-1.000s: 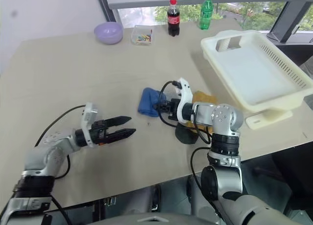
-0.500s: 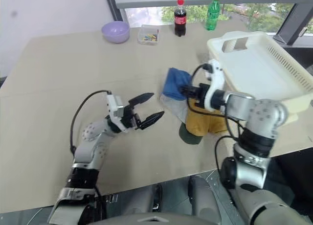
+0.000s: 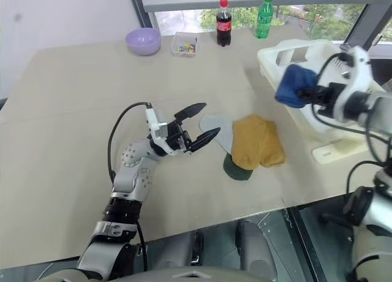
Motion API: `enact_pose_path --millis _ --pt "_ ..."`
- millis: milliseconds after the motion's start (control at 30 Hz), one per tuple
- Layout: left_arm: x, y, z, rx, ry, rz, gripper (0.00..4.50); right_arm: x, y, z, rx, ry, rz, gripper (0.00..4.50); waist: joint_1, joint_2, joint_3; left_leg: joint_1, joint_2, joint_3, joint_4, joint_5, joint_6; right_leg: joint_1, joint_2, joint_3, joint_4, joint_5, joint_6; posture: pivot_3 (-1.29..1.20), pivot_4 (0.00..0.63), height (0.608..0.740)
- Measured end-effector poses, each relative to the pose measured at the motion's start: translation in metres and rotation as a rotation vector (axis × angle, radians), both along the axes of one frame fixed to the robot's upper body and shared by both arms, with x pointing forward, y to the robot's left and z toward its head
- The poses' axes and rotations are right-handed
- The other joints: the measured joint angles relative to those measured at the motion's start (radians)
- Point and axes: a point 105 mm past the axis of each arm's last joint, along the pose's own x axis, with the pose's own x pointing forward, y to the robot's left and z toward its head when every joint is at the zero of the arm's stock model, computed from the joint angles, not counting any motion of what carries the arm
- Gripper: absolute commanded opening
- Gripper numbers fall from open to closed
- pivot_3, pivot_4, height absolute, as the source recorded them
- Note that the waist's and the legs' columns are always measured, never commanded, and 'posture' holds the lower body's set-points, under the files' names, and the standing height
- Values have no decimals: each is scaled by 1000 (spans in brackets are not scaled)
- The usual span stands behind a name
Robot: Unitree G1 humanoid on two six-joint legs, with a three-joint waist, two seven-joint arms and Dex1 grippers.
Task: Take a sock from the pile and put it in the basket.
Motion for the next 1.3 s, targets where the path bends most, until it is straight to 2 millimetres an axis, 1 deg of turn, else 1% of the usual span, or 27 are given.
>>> enact_pose_path --millis 67,100,167,200,233,267,300,333,367,433,467,533,600,667,733,800,867,900,933,1000,1033,1067,1100,1133,1167,1200,1300 --pt "1 -2 -3 5 12 -13 4500 10 -27 -11 98 38 -120 1025 0 0 0 1 0 1 0 -1 1 4 0 1 -1 0 0 0 150 732" --pt "1 -2 -4 6 14 -15 4500 12 -34 -15 122 47 -152 1263 0 0 0 1 0 2 0 -1 1 4 0 1 -1 0 1 0 150 732" --pt "1 -3 -5 10 17 -24 4500 17 -47 -22 159 58 -215 2238 -2 0 0 1 0 3 0 -1 1 4 0 3 -1 0 1 0 150 732" --pt "1 -3 -5 11 19 -27 4500 19 -51 -25 164 60 -238 2730 -2 0 0 1 0 3 0 -1 1 4 1 3 0 0 1 0 150 732" --pt "1 -3 -6 12 19 -28 4500 19 -53 -27 165 60 -250 3365 -1 0 0 1 1 3 0 -1 1 4 1 3 0 0 1 0 150 732" --pt "1 -3 -6 13 20 -30 4500 20 -57 -30 160 63 -266 3784 -1 0 0 1 1 3 0 -1 1 4 1 3 0 0 1 0 150 732" --pt "2 -4 -6 14 22 -30 4500 20 -58 -33 150 66 -272 4325 -1 0 0 1 1 3 0 -1 1 4 1 3 0 0 1 0 150 732" --pt "3 -3 -7 14 24 -29 4500 20 -59 -35 131 71 -276 4486 0 0 0 1 1 3 0 -1 1 4 1 3 0 0 1 0 150 732" --pt "3 -4 -7 16 26 -31 4500 16 -64 -42 56 85 -287 4486 1 0 0 1 1 3 0 -1 1 4 1 3 0 0 1 0 150 732" --pt "4 -2 -7 23 24 -25 4500 10 -72 -47 -96 80 -285 4486 4 2 -1 2 1 1 1 -1 1 4 1 2 -1 0 1 0 150 732" --pt "4 2 -7 28 21 -15 4500 6 -78 -47 -225 67 -281 4486 6 2 -1 2 1 1 2 -1 2 4 1 1 -1 0 1 0 150 732" --pt "6 6 -8 38 22 0 4500 2 -85 -43 -341 36 -278 4486 4 2 -1 2 1 2 3 -2 3 4 1 1 -1 0 1 0 150 732" --pt "7 11 -9 48 27 24 4500 -1 -88 -33 -445 -21 -261 4486 0 2 -1 2 1 3 5 -2 4 4 1 2 -1 0 1 0 150 732" --pt "9 17 -12 56 37 55 4500 -3 -86 -23 -512 -83 -238 4486 -2 2 -1 2 1 4 5 -2 4 4 1 3 -1 0 2 0 150 732" --pt "12 28 -18 62 75 108 4500 -3 -72 -3 -583 -221 -169 4486 -5 2 -1 2 2 5 5 -2 4 4 3 4 0 0 2 0 150 732" --pt "11 36 -26 73 120 144 4500 -4 -51 8 -594 -332 -94 4486 -5 2 -1 2 4 4 6 -2 4 5 5 4 1 0 2 0 150 732" --pt "9 52 -34 96 184 215 4500 -12 -13 11 -555 -479 45 4486 -5 2 -1 3 7 2 7 -2 4 4 9 3 1 0 2 0 150 732" --pt "7 62 -38 113 214 256 4500 -19 6 5 -521 -520 124 4486 -3 2 -1 3 9 0 8 -2 3 4 10 2 1 0 2 0 150 732" --pt "6 68 -39 119 226 278 4500 -22 15 0 -502 -533 160 4486 -2 2 0 3 9 -1 8 -2 3 4 10 1 1 0 2 0 150 732" --pt "-2 83 -41 136 261 339 4500 -36 41 -13 -429 -576 240 4486 1 1 -1 3 10 -2 8 -3 3 4 11 0 1 0 1 0 150 732" --pt "-9 93 -43 150 289 377 4500 -46 60 -26 -379 -583 293 4486 3 2 0 3 10 -1 8 -3 3 3 10 1 1 0 1 0 150 732" --pt "-13 96 -45 156 301 389 4500 -51 66 -33 -359 -577 311 4486 5 2 0 2 10 -1 9 -3 3 3 9 1 1 0 1 0 150 732" --pt "-23 101 -49 177 322 402 4500 -60 73 -46 -333 -575 329 4486 7 2 -1 2 10 -2 9 -3 3 4 8 0 0 0 1 0 150 732" --pt "-35 107 -54 203 344 412 4500 -72 79 -60 -297 -581 339 4486 8 1 -2 2 11 -2 9 -3 3 4 8 0 -1 0 1 0 150 732" --pt "-49 116 -64 229 390 431 4500 -85 82 -80 -249 -552 346 4486 10 1 -1 2 11 -2 9 -4 3 3 7 1 -1 -1 0 0 150 732" --pt "-56 122 -70 245 426 446 4500 -93 81 -94 -231 -523 351 4486 11 3 0 2 10 -2 9 -4 3 3 6 3 -1 -2 -2 0 150 732" --pt "-77 129 -73 278 463 451 4500 -117 67 -128 -274 -428 417 4486 11 3 0 3 6 0 12 -4 4 5 -1 5 0 -2 -2 0 150 732"
